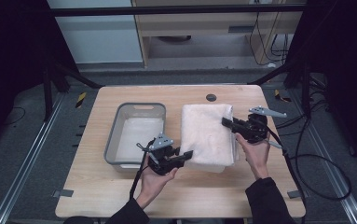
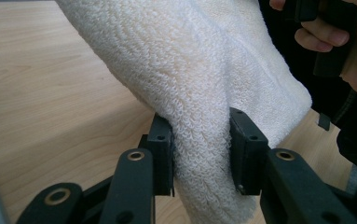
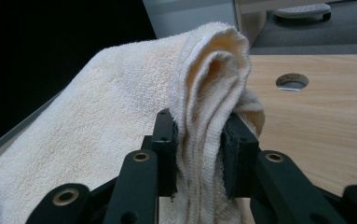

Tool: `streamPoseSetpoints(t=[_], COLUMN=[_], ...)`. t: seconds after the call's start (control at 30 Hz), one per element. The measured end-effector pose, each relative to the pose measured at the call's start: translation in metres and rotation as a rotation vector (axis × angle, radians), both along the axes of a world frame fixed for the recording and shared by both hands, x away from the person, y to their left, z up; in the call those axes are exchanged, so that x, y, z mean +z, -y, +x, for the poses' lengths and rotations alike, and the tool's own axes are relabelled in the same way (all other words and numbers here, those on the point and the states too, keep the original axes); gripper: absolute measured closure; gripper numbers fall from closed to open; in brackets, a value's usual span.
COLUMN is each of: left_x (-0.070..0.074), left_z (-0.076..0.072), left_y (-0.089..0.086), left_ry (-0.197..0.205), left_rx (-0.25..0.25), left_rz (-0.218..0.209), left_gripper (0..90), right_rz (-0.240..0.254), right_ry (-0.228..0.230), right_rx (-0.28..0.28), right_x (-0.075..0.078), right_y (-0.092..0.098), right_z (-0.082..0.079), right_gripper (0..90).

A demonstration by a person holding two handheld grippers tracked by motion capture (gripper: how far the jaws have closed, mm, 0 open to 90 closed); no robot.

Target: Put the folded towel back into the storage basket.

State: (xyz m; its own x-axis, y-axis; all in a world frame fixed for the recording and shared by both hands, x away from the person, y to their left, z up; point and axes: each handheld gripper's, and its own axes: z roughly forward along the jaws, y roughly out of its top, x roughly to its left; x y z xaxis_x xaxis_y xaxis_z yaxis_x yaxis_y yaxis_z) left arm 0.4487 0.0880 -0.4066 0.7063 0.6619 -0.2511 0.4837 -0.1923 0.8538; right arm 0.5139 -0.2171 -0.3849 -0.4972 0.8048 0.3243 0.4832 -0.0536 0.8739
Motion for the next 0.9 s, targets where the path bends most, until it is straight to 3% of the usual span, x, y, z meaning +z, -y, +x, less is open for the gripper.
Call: streamPoseSetpoints(t=[0.47, 0.9], left_x=[0.016, 0.030], left_z=[-0.001, -0.001], left_y=[-0.013, -0.032], left_ry=[0.044, 0.069], left_rx=[0.016, 0.040], left_rz=[0.001, -0.032], left_gripper=[64.9, 64.9], right_rz=[0.004, 0.001], right_ry=[0.041, 0.075], right_rx=[0.003, 0.004], right_x=[0.019, 0.034], right_y=[-0.013, -0.032], right_z=[0.000, 0.001], right_gripper=[70.3, 70.3])
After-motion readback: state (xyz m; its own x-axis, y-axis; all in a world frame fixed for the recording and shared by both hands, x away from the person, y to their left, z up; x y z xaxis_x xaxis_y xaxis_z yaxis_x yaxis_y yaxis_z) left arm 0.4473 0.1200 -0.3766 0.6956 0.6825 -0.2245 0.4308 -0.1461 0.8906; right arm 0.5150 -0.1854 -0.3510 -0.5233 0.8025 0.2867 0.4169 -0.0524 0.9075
